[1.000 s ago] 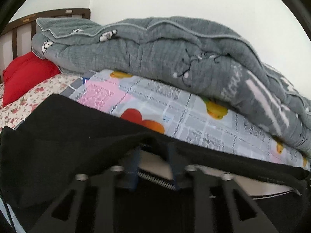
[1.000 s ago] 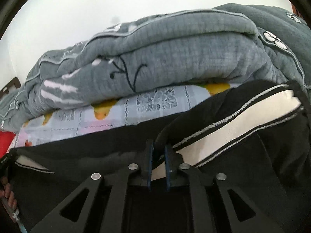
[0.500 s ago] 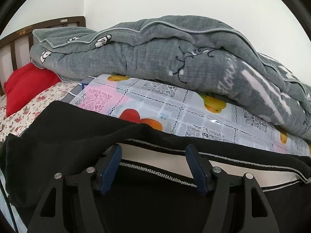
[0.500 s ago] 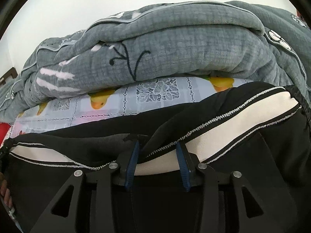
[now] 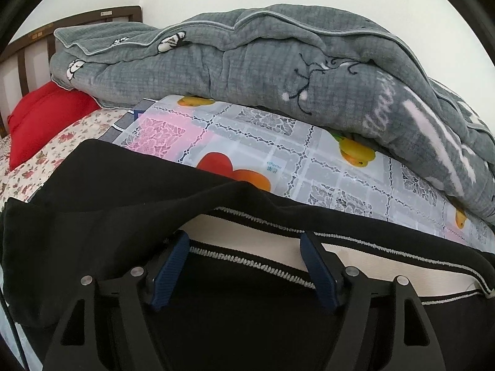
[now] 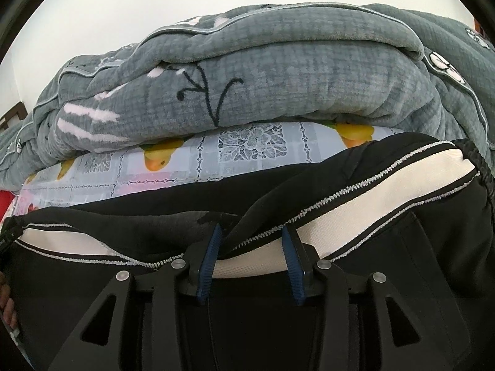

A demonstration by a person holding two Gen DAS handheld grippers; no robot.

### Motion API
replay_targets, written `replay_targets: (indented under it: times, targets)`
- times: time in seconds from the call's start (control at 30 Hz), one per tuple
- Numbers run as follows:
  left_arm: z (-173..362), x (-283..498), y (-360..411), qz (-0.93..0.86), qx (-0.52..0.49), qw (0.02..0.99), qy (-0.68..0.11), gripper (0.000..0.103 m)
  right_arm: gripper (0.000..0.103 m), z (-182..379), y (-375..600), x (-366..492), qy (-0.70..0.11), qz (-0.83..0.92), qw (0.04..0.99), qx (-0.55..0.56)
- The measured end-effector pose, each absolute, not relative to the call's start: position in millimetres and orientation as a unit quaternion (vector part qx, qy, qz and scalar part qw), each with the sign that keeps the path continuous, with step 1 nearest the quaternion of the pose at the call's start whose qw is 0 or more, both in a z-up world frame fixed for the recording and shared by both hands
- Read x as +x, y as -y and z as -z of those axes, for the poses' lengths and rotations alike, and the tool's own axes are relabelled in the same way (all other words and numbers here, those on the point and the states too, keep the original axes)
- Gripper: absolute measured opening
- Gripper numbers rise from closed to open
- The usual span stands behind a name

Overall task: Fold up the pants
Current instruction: 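Lift the waistband with both grippers, exposing the white lining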

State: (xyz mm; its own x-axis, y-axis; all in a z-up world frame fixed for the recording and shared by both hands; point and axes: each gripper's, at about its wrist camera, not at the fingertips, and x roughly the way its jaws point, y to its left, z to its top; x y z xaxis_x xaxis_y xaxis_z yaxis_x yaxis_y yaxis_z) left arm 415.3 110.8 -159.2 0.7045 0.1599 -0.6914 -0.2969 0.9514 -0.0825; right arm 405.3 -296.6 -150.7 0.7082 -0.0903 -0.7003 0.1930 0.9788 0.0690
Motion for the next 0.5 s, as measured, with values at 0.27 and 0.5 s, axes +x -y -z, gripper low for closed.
replay_targets:
  times: [0.27,0.5]
  targets:
    - [157.9,413.1,-108.7,-0.125,-0.088,0.921,-0.357,0.073,0.045,151.1,296.6,405.6,-0.374,0.076,0.922,0.069]
    - [158.4,412.1,-108.7,-0.124,-0.089,0.921,-0.358,0.074,0.046,151.2,296.6,405.5,-0.373,0.076,0.922,0.070]
